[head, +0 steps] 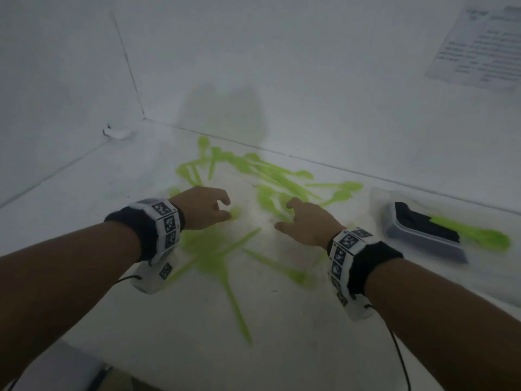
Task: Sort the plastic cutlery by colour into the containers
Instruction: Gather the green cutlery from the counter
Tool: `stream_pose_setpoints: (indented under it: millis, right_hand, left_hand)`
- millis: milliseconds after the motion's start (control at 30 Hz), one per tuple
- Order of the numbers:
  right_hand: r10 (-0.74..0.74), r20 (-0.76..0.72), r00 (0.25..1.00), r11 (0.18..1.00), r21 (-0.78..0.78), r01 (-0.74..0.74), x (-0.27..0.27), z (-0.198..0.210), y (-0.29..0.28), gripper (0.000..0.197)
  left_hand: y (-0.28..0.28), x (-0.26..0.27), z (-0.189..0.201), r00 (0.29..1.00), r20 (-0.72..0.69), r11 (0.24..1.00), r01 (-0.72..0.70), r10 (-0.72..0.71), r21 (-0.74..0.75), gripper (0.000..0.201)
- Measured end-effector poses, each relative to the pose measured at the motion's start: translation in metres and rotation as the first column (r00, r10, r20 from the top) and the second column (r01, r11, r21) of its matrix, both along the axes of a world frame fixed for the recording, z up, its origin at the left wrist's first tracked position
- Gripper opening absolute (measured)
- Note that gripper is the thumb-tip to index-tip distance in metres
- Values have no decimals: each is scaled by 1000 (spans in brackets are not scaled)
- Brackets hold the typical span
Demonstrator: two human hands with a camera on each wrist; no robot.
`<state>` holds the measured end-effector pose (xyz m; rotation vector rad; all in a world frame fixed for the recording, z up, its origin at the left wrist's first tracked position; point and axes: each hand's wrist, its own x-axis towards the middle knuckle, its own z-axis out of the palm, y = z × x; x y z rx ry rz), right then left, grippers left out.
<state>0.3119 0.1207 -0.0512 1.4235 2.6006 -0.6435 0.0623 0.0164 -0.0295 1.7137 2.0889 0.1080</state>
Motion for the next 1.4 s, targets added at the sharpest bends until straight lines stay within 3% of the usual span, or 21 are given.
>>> stream_pose_setpoints:
  millis: [133, 333, 467, 600, 867, 967, 1067, 1133, 1233, 1333, 1400]
  right_hand:
    - [-98, 14, 995, 993, 74, 96, -3, -8, -2, 57]
    - [-217, -54, 975, 974, 49, 220, 14, -9, -7, 35]
    - [-242, -99, 965, 968, 50, 247, 20, -10, -3, 25]
    - [-191, -54, 980, 978, 79, 195, 18, -4, 13, 20]
    - [-143, -70, 987, 985, 83, 148, 18, -9, 37, 25]
    - [-137, -126, 983, 990, 5, 139, 19, -6, 49, 37]
    - [-230, -240, 943, 972, -1, 236, 25, -4, 64, 28]
    - [-263, -194, 945, 957, 73, 281, 31, -6, 73, 21]
    - [-259, -29, 965, 963, 75, 261, 33, -16, 81, 17]
    - [-271, -3, 963, 961, 66, 270, 32, -21, 84, 16]
    - [-274, 14, 962, 961, 42, 274, 31, -21, 86, 19]
  left_hand:
    - [21, -16, -6, 992, 13, 991, 123, -124, 51, 36]
    - [60, 2, -21, 962, -1, 956, 273, -275, 111, 40]
    - [83, 29, -28, 928, -64, 926, 371, -367, 74, 48]
    - [94, 53, -33, 899, -155, 908, 418, -409, 24, 42]
    - [100, 61, -37, 979, -80, 977, 196, -190, 84, 32]
    - [98, 63, -38, 999, 17, 994, 32, -34, 107, 37]
    - [99, 59, -40, 976, 177, 979, -152, 126, 136, 35]
    - [101, 54, -42, 933, 313, 955, -238, 176, 175, 29]
    - [104, 49, -42, 876, 451, 927, -299, 173, 226, 40]
    - [113, 45, -40, 883, 439, 922, -297, 166, 248, 50]
    - [121, 42, -38, 889, 421, 931, -292, 179, 221, 31]
